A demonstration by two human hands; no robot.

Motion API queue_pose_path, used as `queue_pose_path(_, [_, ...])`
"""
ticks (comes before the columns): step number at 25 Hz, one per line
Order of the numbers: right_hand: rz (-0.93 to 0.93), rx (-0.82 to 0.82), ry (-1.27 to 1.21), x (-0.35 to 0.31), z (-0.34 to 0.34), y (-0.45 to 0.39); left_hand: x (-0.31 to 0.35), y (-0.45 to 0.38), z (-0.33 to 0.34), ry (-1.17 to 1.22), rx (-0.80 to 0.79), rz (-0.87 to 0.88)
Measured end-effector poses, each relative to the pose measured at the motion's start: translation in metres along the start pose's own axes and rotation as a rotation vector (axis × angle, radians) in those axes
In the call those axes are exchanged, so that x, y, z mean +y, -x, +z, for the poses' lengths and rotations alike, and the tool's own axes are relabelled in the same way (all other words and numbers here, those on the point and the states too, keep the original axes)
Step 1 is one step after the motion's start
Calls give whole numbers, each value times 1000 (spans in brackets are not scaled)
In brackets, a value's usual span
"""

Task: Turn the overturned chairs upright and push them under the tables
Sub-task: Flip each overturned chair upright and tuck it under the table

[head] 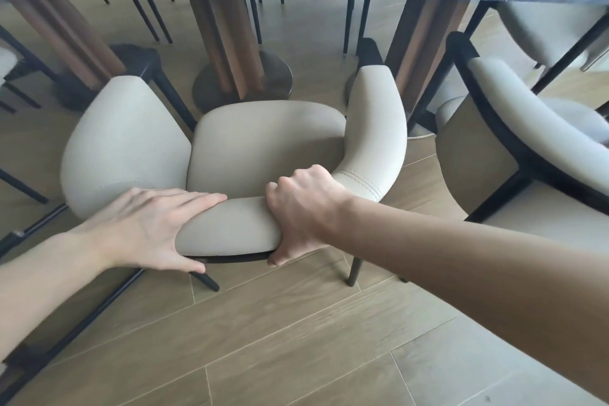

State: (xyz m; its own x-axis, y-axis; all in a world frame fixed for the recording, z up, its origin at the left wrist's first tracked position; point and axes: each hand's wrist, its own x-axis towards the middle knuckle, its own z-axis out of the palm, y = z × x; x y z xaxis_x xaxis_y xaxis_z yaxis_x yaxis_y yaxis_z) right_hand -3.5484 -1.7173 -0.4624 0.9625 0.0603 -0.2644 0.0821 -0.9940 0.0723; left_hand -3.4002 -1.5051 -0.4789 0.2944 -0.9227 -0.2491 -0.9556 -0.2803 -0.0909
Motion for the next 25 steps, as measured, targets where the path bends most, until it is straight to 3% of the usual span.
queue_pose_path(3, [21,1,-8,10,0,-8,-7,-16,-9,-61,102,97])
queue_pose_path(25, [282,-133,-41,17,-26,-29,-43,-64,-11,-29,224,357])
